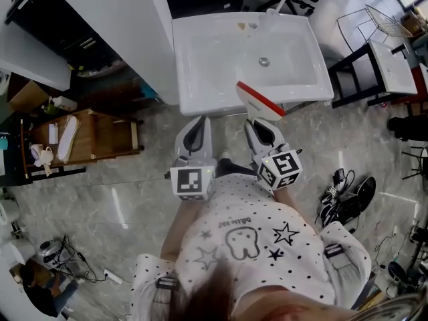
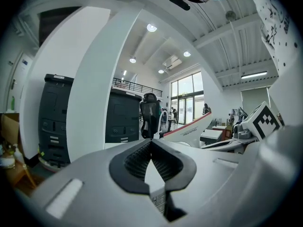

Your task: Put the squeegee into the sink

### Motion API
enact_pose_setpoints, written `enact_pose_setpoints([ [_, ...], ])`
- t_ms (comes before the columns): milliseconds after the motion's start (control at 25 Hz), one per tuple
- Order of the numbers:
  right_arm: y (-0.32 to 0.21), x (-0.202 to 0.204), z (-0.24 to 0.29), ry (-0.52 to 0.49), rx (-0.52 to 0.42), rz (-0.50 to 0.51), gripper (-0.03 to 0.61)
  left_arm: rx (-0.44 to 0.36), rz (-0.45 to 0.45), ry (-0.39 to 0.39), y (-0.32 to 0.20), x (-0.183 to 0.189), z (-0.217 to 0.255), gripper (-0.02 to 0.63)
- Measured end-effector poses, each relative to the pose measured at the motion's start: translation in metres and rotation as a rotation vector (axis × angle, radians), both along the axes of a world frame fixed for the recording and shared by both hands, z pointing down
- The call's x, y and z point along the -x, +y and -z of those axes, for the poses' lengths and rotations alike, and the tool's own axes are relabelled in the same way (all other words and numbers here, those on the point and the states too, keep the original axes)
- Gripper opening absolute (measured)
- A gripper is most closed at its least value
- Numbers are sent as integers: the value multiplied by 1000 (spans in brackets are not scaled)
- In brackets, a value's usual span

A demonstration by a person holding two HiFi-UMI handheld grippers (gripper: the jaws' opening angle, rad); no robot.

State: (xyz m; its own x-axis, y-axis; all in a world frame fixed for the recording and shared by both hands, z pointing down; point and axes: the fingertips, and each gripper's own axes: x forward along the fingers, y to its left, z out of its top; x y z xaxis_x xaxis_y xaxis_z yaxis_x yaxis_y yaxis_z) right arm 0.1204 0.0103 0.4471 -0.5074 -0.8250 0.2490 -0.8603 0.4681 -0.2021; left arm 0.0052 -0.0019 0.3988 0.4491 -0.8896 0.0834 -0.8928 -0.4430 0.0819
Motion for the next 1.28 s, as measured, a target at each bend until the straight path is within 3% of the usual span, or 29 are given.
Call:
enact_pose_setpoints([
  [440,-10,-5,-5,-15,3,57,23,-39,73,-27,-14,-4,-2,-6],
  [760,-11,-15,-8,-17,6,42,23,-88,138,18,-17,3,8,-11],
  [1280,-35,-19,-9,-22,14,-3,23,-68,77,12,-47,-7,20,-11],
])
